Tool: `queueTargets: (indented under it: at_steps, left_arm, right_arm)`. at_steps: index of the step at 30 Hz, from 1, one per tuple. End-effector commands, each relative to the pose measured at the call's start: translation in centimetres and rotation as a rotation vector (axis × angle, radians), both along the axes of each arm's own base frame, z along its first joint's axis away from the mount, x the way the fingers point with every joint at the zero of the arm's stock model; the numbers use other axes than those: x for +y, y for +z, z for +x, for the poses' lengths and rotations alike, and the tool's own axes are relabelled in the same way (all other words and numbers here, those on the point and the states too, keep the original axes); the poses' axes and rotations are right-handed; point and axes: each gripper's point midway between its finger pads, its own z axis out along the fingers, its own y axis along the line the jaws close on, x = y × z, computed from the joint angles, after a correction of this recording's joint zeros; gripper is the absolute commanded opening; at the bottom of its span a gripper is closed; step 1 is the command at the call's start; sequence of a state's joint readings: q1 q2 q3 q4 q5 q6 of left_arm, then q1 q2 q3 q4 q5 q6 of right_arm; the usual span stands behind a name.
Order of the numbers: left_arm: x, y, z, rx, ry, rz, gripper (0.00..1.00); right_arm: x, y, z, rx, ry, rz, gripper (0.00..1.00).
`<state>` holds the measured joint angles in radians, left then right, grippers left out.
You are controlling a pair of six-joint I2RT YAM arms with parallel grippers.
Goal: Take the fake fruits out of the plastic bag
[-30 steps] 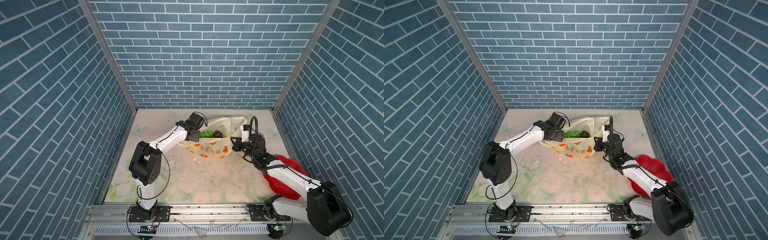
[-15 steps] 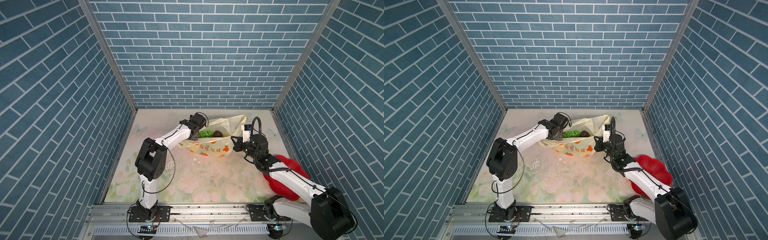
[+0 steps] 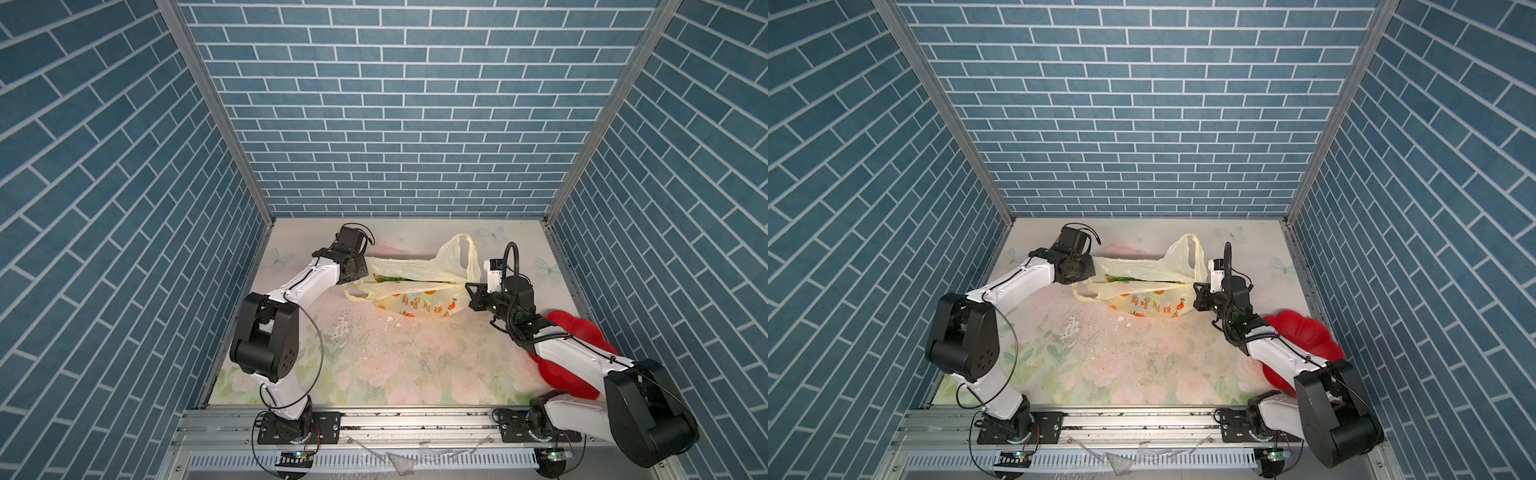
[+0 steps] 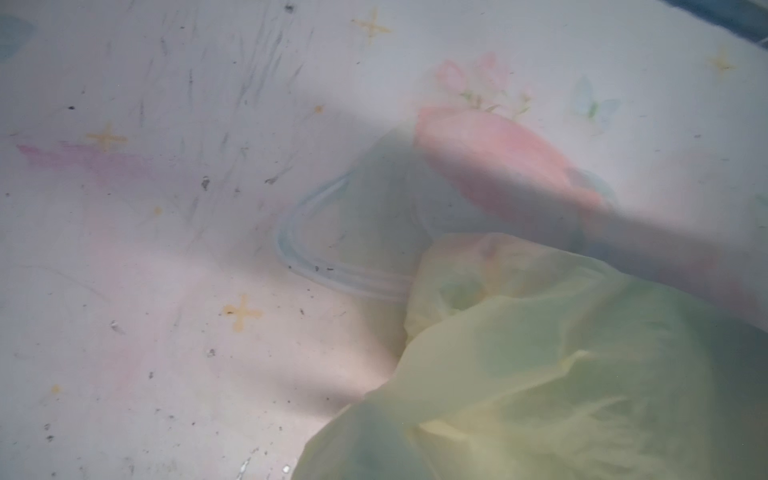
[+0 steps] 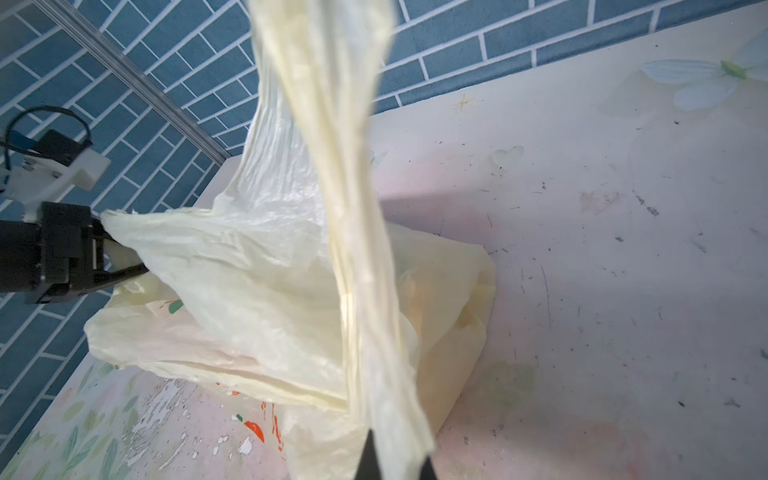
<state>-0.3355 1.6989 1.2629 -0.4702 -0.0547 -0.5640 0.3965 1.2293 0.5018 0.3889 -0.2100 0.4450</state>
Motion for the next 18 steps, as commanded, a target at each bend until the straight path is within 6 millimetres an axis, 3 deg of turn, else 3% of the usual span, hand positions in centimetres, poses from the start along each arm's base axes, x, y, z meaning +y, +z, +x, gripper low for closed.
queueTargets:
  at_steps: [1, 4, 8, 10, 13, 18]
  left_arm:
    - [-2.1, 1.7, 0.0, -0.058, -0.052, -0.077, 0.0]
    - [-3.0, 2.1, -0.4, -0.061, -0.089, -0.075, 0.0]
    - [-3.7, 2.6, -0.8, -0.072, -0.113, -0.064, 0.0]
    - [-3.7, 2.9, -0.8, -0.08, -0.115, -0.063, 0.0]
    - [-3.6, 3.3, -0.7, -0.089, -0.118, -0.056, 0.0]
    - [-3.8, 3.9, -0.6, -0.102, -0.124, -0.064, 0.0]
  right_arm:
    - [-0.2, 2.9, 0.5, -0.048, -0.012, -0.094, 0.38]
    - [-1.9, 4.2, -0.2, -0.041, -0.08, -0.27, 0.64]
    - [-3.9, 6.8, -1.0, -0.048, -0.152, -0.525, 0.78]
    - [-3.9, 8.3, -1.2, -0.055, -0.148, -0.629, 0.82]
    - [-2.3, 9.3, -1.1, -0.075, -0.069, -0.741, 0.84]
    - [2.1, 8.3, 0.1, -0.093, 0.12, -0.81, 0.85]
